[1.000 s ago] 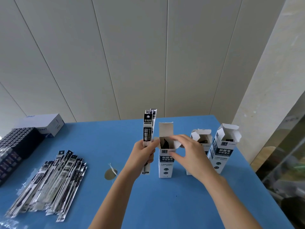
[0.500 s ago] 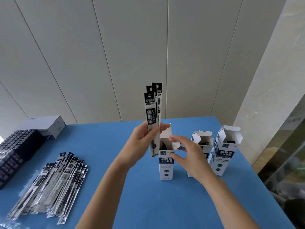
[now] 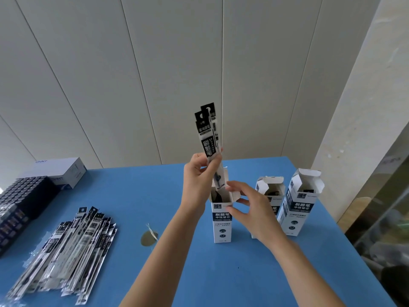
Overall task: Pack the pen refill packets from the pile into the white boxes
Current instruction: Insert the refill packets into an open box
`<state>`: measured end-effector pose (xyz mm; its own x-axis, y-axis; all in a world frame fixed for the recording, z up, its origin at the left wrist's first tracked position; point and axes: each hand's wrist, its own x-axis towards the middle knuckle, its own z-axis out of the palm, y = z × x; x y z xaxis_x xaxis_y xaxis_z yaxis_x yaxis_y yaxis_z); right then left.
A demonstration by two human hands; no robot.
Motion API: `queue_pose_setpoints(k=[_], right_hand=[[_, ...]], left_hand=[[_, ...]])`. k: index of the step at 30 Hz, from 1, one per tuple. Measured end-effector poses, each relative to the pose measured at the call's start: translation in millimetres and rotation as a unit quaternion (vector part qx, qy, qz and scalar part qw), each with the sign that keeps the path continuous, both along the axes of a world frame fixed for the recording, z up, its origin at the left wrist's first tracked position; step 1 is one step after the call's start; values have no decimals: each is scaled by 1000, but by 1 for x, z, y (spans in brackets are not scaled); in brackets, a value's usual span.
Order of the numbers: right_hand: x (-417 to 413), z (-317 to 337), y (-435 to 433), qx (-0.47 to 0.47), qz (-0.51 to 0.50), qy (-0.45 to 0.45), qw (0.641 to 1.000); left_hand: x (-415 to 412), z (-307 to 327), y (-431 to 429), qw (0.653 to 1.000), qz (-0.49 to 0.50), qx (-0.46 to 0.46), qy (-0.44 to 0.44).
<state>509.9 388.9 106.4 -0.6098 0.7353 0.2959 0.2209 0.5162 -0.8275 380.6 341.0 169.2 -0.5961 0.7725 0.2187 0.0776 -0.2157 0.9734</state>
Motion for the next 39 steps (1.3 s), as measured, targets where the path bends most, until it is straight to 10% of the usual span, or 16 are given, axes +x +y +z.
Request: queue_pose_setpoints(k=[18,39], right_hand=[[-1,-4,1,-55,-20,56,997],[-5,-4,-1,-22,-12,37,999]], left_hand=[[-52,3,-7,961,-225,1,162],[-57,-7,4,865,-234,-204,395]])
